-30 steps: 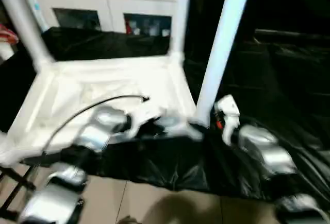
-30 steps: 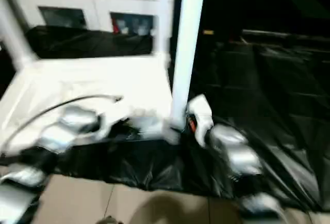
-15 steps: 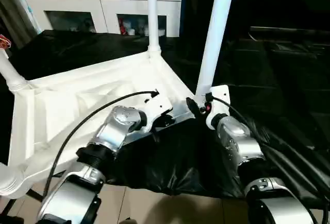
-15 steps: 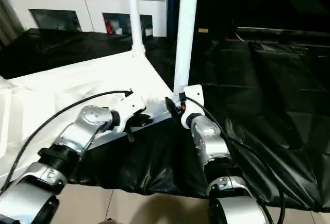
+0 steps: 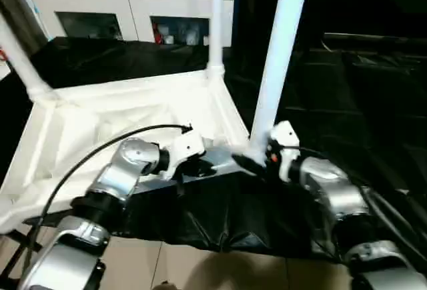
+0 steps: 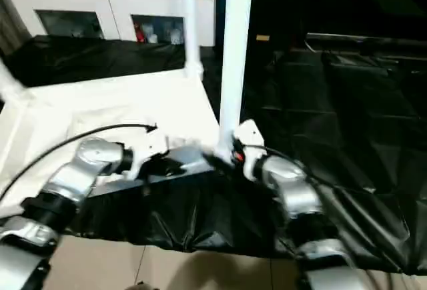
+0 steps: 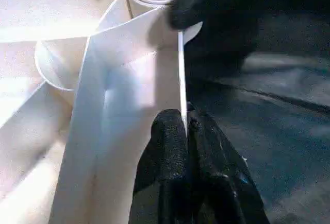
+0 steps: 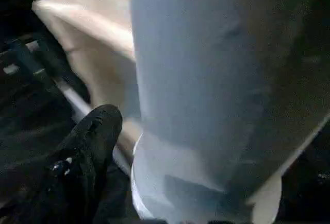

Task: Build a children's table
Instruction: Rotate leg to tighten

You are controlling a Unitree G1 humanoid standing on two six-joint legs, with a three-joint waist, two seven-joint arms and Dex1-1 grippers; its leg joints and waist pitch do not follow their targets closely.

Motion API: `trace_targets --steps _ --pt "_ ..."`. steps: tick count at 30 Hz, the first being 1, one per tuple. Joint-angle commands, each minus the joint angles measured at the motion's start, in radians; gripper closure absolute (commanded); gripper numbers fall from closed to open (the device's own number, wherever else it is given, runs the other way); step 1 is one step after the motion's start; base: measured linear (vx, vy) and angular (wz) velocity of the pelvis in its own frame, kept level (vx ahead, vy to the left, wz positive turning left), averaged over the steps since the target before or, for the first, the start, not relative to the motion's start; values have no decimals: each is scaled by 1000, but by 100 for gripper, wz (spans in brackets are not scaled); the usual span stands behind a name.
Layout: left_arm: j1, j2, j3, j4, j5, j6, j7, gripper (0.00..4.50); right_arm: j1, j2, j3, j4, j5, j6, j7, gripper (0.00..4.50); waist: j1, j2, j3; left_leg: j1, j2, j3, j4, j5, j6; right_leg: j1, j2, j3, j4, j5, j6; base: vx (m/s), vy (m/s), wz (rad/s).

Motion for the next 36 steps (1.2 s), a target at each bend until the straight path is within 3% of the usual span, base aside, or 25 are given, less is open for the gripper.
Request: trace_targets --steps 1,3,9,17,20,23,24,26,27,28,29,30,33,36 --pt "-8 -6 -19 -45 -24 -22 -30 450 11 7 70 -54 26 25 111 52 7 -11 -61 1 30 -1 -62 -233 70 52 -72 50 -67 -319 -161 0 0 0" --pt "-7 15 -16 -46 -29 -29 -49 450 27 -25 91 -102 46 52 191 68 12 -25 -61 -1 31 1 -60 -213 75 52 -70 50 -62 -286 -168 0 0 0" --pt "-11 63 -13 -31 -31 -49 -109 450 44 -83 137 -190 69 107 345 109 26 -22 -58 2 32 -1 -62 -228 60 49 -74 51 -64 -317 -166 0 0 0" --pt "-20 67 -13 -17 -32 -58 -115 450 76 -95 155 -230 64 122 346 164 38 -24 -61 1 30 -1 -58 -198 54 52 -73 52 -58 -276 -168 0 0 0" --pt "-15 50 -10 -19 -37 -57 -94 450 102 -89 158 -249 63 134 330 167 40 -20 -61 1 30 -1 -58 -199 54 51 -73 52 -58 -273 -169 0 0 0" --pt "-16 13 3 -22 -33 -39 -27 450 109 -48 126 -219 55 130 235 170 41 -22 -60 2 31 -1 -59 -210 48 51 -74 51 -60 -287 -168 0 0 0" --pt "-24 -17 7 -21 -25 -16 27 450 98 -5 93 -169 36 123 118 170 40 -20 -58 2 30 -2 -62 -229 40 49 -75 51 -64 -318 -162 0 0 0" --pt "-26 -24 7 -21 -22 -10 38 450 92 9 83 -152 30 124 80 171 30 -20 -54 4 27 -7 -67 -267 16 49 -78 48 -74 -391 -145 0 0 0" --pt "-33 -46 6 -19 -10 13 80 450 75 45 55 -105 16 122 -22 171 27 -14 -53 9 26 -7 -67 -291 7 46 -79 48 -79 -436 -131 0 0 0" --pt "-34 -52 6 -18 -7 20 90 450 70 55 48 -94 12 121 -50 171 18 -18 -51 10 25 -9 -69 -313 1 46 -78 46 -85 -469 -120 0 0 0" --pt "-37 -61 1 -18 2 36 103 450 56 77 29 -65 11 136 -109 171 15 -12 -51 11 24 -12 -69 -319 -3 47 -79 45 -85 -481 -115 0 0 0" --pt "-43 -80 -1 -12 9 54 130 450 37 103 10 -35 11 142 -172 172 3 -11 -51 11 23 -12 -70 -332 -7 46 -77 45 -90 -488 -110 0 0 0" --pt "-63 -133 -4 12 34 97 217 450 -10 171 -36 32 18 151 -316 172 0 -11 -54 12 21 -11 -67 -321 -5 45 -77 45 -90 -483 -109 0 0 0" --pt "-93 -197 2 49 61 141 332 450 -70 249 -85 135 9 138 -503 173 -3 -4 -59 11 23 -11 -66 -290 -15 44 -75 49 -78 -390 -142 0 0 0"
